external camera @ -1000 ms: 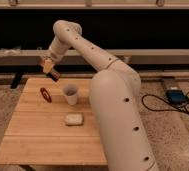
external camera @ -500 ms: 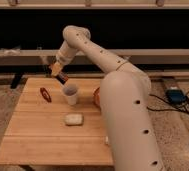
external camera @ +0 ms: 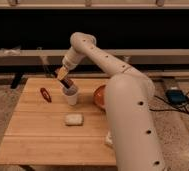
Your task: Place the eraser in the ceramic cup
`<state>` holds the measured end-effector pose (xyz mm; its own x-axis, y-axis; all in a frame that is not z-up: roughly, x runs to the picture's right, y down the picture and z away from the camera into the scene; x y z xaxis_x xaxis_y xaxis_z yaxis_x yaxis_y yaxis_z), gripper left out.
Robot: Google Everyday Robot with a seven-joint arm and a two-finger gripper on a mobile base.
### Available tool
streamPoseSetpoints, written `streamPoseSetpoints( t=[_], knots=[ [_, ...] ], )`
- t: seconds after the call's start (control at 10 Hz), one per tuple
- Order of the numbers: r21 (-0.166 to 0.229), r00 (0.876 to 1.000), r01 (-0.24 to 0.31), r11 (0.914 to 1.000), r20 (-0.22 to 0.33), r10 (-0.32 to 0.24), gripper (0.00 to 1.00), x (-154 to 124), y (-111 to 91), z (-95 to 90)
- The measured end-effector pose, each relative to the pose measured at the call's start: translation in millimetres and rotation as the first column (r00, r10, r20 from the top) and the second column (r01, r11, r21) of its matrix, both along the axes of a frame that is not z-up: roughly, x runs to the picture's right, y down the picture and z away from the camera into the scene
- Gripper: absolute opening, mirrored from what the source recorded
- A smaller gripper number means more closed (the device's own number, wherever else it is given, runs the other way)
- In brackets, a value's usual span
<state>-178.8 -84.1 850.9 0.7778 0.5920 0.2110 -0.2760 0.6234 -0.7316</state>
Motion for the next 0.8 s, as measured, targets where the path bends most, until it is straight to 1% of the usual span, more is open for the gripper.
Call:
streamPoseSetpoints(
  t=[0.1, 0.3, 0.4, 0.8],
  knots=[
    [-0.022, 1.0, -0.011, 0.9997, -0.003, 0.011, 0.44, 0, 7, 3.4],
    [-0.03, 1.0, -0.027, 0.9992, -0.01, 0.027, 0.64, 7, 10, 6.0],
    [-0.031, 0.999, -0.031, 0.999, -0.011, 0.031, 0.68, 9, 12, 6.7],
    [-0.031, 0.999, -0.037, 0.9989, -0.012, 0.036, 0.68, 16, 19, 6.6]
  ],
)
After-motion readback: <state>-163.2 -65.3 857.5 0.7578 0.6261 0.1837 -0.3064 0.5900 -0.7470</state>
